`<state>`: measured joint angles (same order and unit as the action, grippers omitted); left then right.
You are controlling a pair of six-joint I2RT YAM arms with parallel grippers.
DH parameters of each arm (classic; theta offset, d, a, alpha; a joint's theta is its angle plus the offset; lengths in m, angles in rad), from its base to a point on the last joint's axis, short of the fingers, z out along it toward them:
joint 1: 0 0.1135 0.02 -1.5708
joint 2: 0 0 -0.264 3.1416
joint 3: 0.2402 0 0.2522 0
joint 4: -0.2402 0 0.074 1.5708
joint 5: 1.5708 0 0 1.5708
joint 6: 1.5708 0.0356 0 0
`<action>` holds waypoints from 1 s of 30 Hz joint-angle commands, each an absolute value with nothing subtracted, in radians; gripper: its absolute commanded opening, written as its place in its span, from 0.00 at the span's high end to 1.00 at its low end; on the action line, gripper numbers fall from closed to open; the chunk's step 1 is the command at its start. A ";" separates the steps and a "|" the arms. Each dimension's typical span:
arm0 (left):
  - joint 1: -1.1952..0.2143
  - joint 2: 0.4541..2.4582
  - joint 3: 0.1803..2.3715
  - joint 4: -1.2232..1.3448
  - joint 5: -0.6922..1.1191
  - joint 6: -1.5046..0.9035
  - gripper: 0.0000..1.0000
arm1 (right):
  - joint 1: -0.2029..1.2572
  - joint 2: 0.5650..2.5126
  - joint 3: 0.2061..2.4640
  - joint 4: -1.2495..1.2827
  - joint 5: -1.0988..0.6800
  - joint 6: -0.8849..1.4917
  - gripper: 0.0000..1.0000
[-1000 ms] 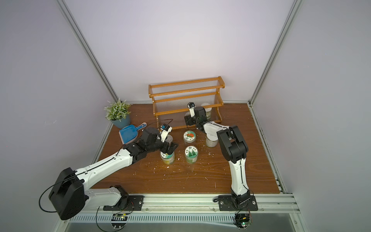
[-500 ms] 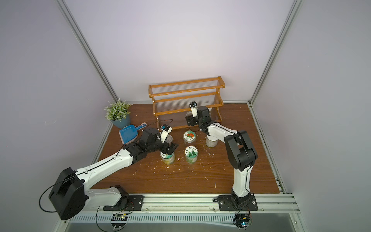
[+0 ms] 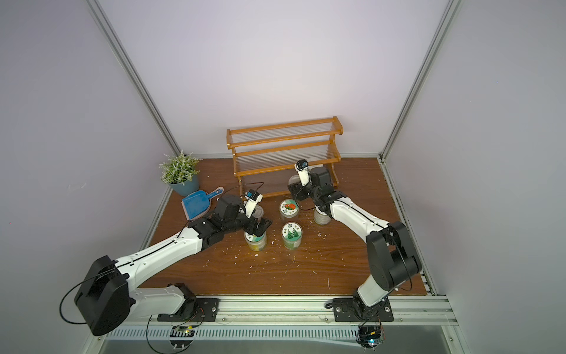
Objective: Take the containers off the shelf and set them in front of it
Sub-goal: Place the container at the center of the board.
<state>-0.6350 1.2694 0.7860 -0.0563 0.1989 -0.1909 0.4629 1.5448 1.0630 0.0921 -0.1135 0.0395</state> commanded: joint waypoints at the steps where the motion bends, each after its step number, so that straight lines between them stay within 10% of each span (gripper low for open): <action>1: -0.623 1.259 0.784 -0.048 0.212 -0.186 0.00 | 0.465 1.394 1.025 0.032 -0.150 0.034 0.17; 30: -0.620 1.281 0.789 -0.014 0.253 -0.195 0.00 | 0.475 0.837 0.499 -0.235 0.030 0.309 0.18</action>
